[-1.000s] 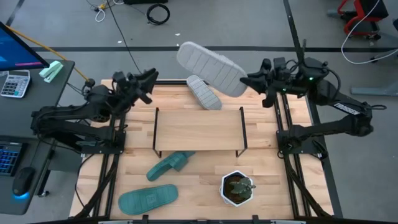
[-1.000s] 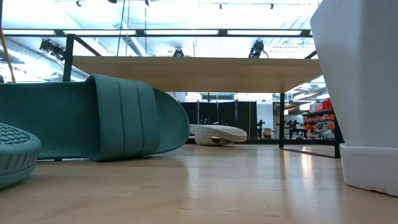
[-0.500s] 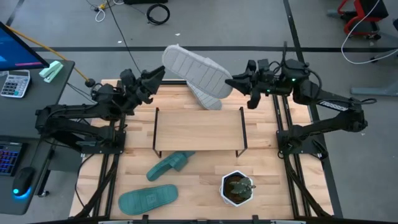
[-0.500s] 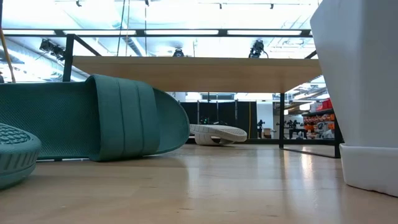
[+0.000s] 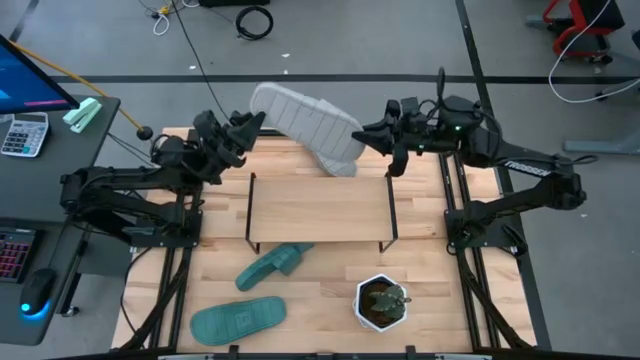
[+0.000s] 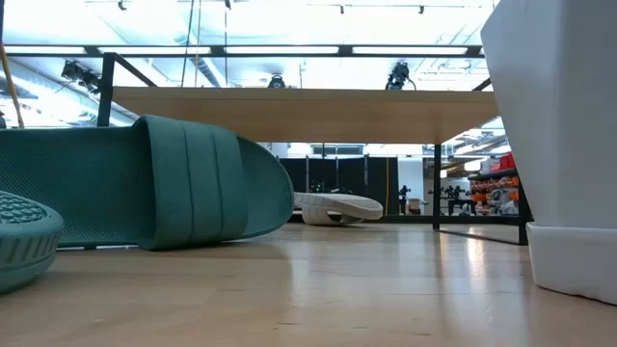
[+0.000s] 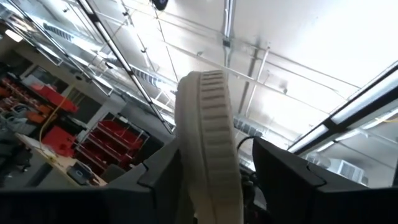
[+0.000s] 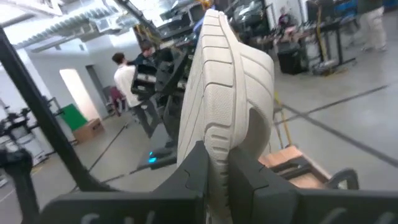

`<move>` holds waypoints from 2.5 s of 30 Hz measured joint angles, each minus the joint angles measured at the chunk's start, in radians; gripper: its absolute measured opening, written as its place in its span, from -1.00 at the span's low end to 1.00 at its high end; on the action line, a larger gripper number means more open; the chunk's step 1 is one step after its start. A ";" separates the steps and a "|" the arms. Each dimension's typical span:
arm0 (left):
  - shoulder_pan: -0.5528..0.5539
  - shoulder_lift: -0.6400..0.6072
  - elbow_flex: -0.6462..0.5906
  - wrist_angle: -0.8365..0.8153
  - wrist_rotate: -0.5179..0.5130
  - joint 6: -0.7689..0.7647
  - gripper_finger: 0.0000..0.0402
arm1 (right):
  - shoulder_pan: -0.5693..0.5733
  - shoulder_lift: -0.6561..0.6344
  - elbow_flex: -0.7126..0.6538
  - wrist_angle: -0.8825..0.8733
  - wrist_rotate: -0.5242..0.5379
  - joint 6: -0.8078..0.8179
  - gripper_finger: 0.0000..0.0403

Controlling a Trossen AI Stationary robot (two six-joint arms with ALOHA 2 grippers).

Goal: Pick and place slides into the shelf
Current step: Put the right gray slide on the shelf

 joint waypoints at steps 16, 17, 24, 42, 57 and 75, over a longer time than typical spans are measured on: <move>0.008 -0.001 0.000 0.008 -0.028 0.027 -0.41 | 0.017 -0.005 -0.001 -0.001 -0.005 0.007 -0.83; 0.008 -0.001 0.000 0.009 -0.027 0.036 -0.47 | 0.017 -0.003 -0.001 -0.002 -0.005 0.012 -0.83; 0.008 -0.002 0.000 0.015 -0.017 0.088 -0.64 | 0.016 0.004 0.000 -0.003 -0.004 0.043 -0.81; 0.011 0.031 0.166 -0.051 0.085 0.424 -0.67 | 0.001 -0.131 0.003 -0.013 -0.035 0.036 0.33; -0.240 0.378 0.784 -0.900 -0.095 0.835 -0.67 | -0.082 -0.296 0.003 -0.178 0.017 0.031 0.33; -0.448 0.566 0.854 -1.114 -0.310 1.391 -0.68 | -0.081 -0.300 0.002 -0.342 -0.106 0.010 0.29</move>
